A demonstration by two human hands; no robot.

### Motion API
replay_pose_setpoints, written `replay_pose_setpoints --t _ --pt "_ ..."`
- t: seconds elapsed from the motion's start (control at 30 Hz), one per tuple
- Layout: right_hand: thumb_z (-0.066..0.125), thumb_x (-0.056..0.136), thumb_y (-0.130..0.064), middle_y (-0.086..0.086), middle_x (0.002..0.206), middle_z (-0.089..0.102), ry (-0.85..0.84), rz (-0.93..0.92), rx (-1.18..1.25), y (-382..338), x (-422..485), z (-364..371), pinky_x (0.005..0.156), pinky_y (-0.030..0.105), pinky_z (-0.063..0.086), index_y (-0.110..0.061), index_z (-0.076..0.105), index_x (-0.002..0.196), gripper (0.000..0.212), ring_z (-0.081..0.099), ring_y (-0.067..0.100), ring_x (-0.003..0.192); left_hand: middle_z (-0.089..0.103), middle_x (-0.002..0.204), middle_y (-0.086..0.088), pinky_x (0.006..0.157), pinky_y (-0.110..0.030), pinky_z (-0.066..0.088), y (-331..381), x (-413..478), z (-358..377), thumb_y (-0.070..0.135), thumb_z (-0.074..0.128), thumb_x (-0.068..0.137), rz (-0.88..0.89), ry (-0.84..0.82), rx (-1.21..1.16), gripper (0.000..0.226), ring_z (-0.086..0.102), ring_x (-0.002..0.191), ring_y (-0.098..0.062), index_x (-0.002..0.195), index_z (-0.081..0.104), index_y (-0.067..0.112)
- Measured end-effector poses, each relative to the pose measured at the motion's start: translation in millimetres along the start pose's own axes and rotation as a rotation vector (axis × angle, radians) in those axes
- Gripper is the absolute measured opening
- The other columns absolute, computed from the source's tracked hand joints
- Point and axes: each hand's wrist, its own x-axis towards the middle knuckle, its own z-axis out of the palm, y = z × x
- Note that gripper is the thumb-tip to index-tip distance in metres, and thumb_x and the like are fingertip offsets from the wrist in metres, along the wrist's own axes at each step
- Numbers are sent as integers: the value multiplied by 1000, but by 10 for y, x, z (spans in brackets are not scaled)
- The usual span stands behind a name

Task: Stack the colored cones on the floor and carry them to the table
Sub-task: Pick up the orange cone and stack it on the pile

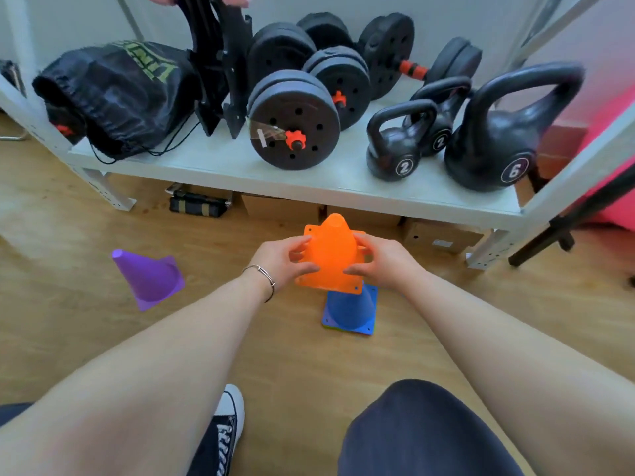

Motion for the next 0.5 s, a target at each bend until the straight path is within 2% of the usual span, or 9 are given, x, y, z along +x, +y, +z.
replay_pose_setpoints --t 0.07,0.23,0.37,0.5 --pt "80 74 -47 2 135 61 0 37 13 172 -55 21 101 41 48 -28 42 147 84 56 22 124 66 125 4 96 -32 52 4 64 179 36 83 67 10 -35 0 72 64 105 -8 133 54 30" --pt "79 73 -46 2 135 61 3 137 30 480 -145 182 100 41 49 -29 42 147 84 56 22 123 67 123 2 96 -28 50 -113 170 586 34 83 68 -5 -115 -16 71 64 105 -7 133 54 31" --pt "79 74 -47 2 136 59 -16 201 41 645 -126 361 98 39 50 -28 39 148 86 57 24 121 66 125 2 99 -32 49 -231 237 789 35 82 68 -26 -164 6 72 63 109 -9 134 53 30" --pt "79 76 -43 4 138 57 -72 232 34 723 -40 507 95 35 48 -28 36 150 87 56 26 121 64 127 2 91 -26 51 -362 263 961 31 82 70 -64 -183 -3 72 63 109 -10 135 52 29"
